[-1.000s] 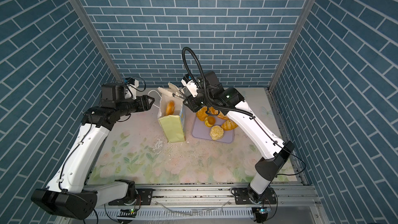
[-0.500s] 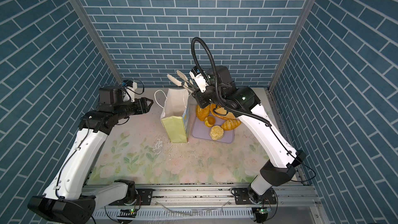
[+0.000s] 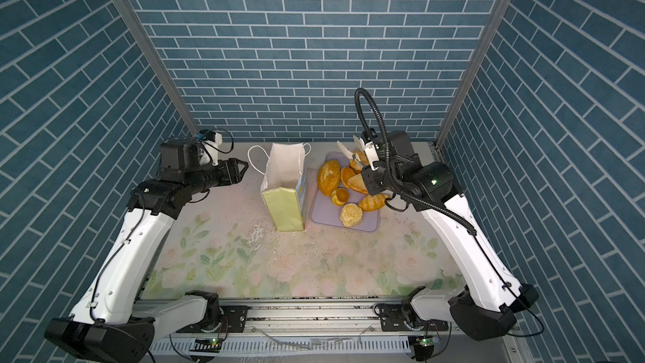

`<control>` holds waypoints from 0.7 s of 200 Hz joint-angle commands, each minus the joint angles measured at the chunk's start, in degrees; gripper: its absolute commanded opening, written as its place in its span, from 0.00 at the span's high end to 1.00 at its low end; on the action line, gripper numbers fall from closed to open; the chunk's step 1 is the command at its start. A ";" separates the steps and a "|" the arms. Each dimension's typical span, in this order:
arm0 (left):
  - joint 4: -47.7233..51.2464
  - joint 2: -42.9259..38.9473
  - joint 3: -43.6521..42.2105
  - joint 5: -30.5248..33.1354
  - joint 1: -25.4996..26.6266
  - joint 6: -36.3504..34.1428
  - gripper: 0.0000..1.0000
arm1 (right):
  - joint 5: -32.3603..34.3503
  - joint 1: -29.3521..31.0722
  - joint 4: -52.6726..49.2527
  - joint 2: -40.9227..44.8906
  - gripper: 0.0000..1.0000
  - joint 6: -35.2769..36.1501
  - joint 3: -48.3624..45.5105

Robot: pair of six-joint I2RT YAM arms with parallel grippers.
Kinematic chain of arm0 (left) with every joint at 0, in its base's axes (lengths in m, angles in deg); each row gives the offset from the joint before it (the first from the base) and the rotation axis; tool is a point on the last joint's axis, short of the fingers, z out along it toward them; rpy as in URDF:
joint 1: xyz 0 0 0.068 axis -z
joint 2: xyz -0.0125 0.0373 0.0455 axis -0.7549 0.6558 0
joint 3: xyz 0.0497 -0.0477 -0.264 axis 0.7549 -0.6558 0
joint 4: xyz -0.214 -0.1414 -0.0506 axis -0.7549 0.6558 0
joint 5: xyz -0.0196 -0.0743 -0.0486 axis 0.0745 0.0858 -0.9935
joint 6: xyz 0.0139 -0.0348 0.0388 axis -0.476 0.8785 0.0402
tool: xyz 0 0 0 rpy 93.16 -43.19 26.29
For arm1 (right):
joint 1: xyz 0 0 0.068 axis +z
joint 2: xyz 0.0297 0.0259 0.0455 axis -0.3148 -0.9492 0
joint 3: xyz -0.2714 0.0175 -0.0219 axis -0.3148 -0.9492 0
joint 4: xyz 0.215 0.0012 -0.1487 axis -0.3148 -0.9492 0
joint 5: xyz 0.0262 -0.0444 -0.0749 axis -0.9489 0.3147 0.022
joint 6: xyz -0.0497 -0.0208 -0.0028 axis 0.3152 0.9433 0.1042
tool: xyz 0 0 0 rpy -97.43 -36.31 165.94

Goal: Place the fake bread into the paper bag
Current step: 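Move the tongs back to the tray and pinch the round sugar bun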

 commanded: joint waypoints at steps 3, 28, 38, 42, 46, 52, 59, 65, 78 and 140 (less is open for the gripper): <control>-0.42 -0.14 -0.43 0.02 0.17 0.35 0.32 | 0.68 -0.12 -4.60 -1.70 0.61 -3.67 -4.56; -0.02 -0.13 -0.49 0.08 0.17 0.46 0.32 | -1.24 -0.12 -5.09 -3.40 0.60 -4.84 -8.64; 0.11 -0.15 -0.52 0.11 0.17 0.45 0.32 | -2.27 -0.12 -4.95 -3.91 0.60 -4.89 -9.81; 0.17 -0.18 -0.51 0.11 0.17 0.44 0.32 | -2.53 -0.12 -5.08 -4.11 0.60 -4.97 -10.14; 0.27 -0.23 -0.48 0.19 0.17 0.43 0.32 | -2.89 -0.14 -5.06 -4.30 0.60 -5.03 -10.50; 0.33 -0.31 -0.48 0.28 0.17 0.41 0.32 | -3.31 -0.12 -5.19 -4.61 0.59 -4.94 -11.02; 0.29 -0.42 -0.44 0.33 0.17 0.42 0.32 | -3.63 -0.12 -5.38 -5.00 0.59 -4.97 -11.61; 0.25 -0.44 -0.54 0.41 0.17 0.38 0.32 | -4.13 -0.12 -5.52 -5.41 0.58 -4.93 -12.12; 0.30 -0.39 -0.64 0.37 0.17 0.59 0.32 | -5.75 -0.12 -5.40 -6.28 0.57 -4.50 -13.57; 0.03 -0.19 -0.73 0.20 0.17 1.13 0.32 | -5.48 -0.28 -5.35 -8.58 0.54 -5.11 -17.61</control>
